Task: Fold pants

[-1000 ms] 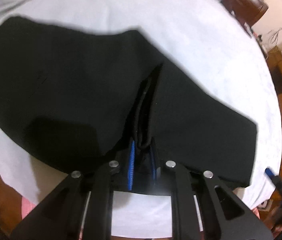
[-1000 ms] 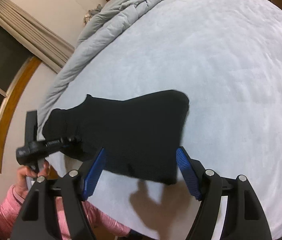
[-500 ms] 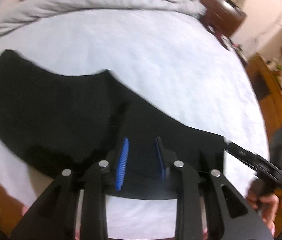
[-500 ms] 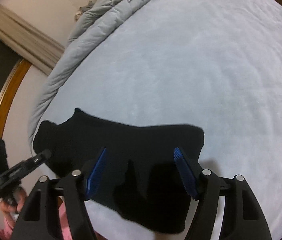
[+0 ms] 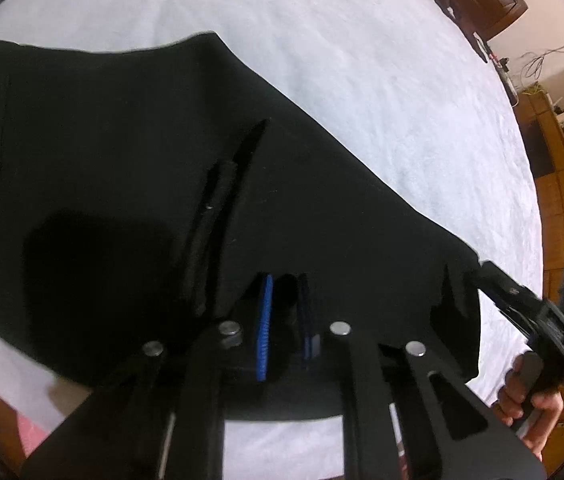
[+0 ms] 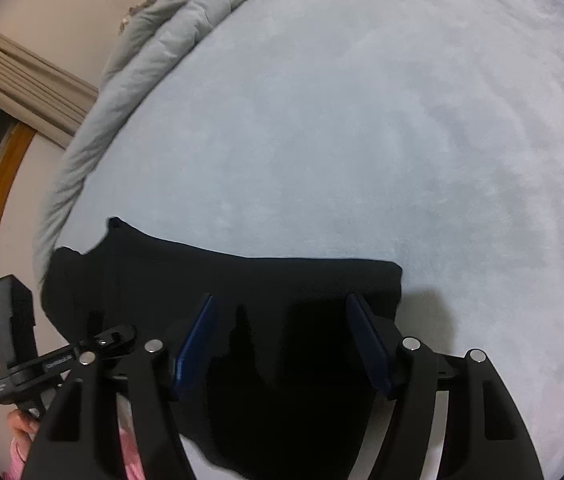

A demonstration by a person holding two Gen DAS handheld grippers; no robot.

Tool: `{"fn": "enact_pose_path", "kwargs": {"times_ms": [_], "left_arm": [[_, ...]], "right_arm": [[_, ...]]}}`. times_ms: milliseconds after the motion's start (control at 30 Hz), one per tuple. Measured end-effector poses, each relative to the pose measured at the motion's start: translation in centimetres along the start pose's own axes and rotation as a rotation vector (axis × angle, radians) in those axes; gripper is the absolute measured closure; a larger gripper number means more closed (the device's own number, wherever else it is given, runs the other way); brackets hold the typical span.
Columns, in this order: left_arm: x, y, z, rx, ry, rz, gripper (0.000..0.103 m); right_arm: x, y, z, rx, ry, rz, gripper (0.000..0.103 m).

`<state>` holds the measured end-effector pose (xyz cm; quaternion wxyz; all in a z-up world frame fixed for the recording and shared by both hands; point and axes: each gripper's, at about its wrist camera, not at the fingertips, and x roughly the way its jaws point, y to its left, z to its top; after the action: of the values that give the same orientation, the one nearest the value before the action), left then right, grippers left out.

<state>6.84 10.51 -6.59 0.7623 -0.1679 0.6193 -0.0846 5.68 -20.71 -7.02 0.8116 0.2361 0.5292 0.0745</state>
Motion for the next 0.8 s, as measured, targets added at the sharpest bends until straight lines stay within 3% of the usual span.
{"fn": "enact_pose_path", "kwargs": {"times_ms": [33,133,300,533,700,800], "left_arm": [[-0.6,-0.3,-0.3,0.008,-0.019,0.0,0.071],[-1.9,-1.3,-1.2,0.054,-0.065,0.005,0.059],[0.0,-2.1,-2.6,0.103,-0.018,0.031,0.058],[1.4,-2.8,-3.0,0.15,-0.021,0.061,0.058],[-0.9,-1.6,-2.6,0.113,-0.025,0.045,0.057],[-4.0,0.9,-2.2,0.096,-0.091,0.079,0.047]], "right_arm": [[-1.0,0.3,-0.7,0.003,-0.005,0.024,0.034],[-2.8,1.4,-2.7,-0.027,-0.003,0.037,0.034],[-2.6,1.3,-6.4,-0.035,0.05,-0.03,0.035],[0.0,-0.7,-7.1,0.013,0.074,-0.056,0.039],[-2.1,0.6,-7.0,0.004,0.049,-0.064,0.038],[-3.6,2.3,-7.2,-0.027,0.021,-0.047,0.037]]}}
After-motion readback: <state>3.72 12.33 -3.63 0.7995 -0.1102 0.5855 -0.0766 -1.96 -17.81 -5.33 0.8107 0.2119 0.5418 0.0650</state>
